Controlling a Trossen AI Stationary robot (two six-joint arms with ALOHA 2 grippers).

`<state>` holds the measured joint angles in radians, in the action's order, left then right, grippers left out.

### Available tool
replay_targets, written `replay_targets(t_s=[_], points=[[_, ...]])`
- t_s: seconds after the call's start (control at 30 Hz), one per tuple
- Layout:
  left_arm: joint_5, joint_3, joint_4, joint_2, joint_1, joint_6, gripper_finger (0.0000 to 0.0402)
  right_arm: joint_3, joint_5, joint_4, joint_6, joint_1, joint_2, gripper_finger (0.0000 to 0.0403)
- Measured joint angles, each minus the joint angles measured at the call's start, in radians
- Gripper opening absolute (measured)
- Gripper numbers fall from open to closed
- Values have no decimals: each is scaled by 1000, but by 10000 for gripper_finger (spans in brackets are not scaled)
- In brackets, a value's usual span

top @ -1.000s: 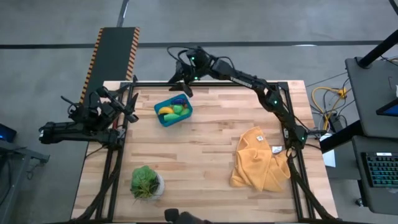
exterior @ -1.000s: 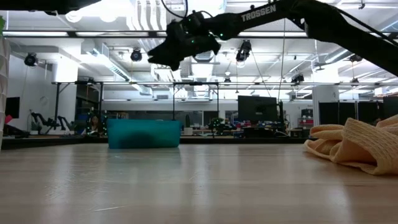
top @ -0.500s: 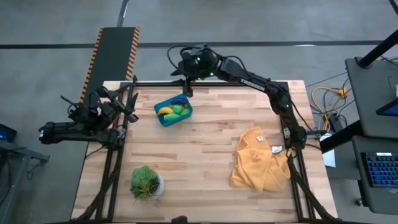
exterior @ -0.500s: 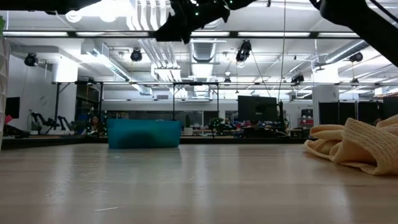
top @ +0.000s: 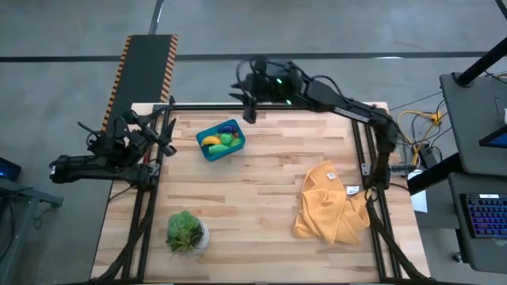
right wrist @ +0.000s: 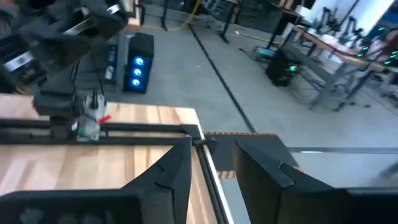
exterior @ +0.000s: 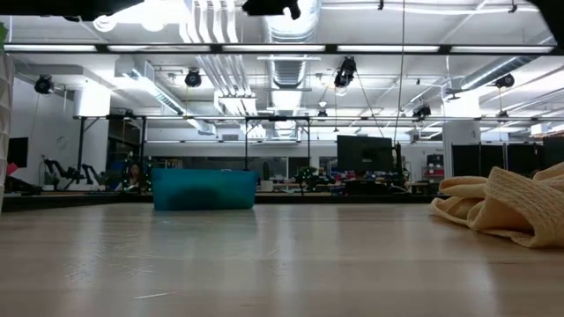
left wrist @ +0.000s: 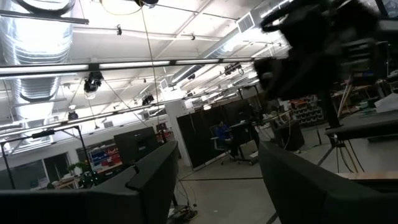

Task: Pick and placing Produce into tupperware
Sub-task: Return to Home Position

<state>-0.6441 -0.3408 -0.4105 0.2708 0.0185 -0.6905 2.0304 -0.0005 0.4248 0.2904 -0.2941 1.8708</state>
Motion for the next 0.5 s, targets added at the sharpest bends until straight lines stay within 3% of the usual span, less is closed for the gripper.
replay_targets(t_s=[0.23, 0.5], points=[[0, 0, 0, -1, 0, 2, 209, -352, 28, -134, -3, 77, -286, 89], [0, 0, 0, -1, 0, 4, 209, -868, 13, -352, -33, 120, -658, 73]])
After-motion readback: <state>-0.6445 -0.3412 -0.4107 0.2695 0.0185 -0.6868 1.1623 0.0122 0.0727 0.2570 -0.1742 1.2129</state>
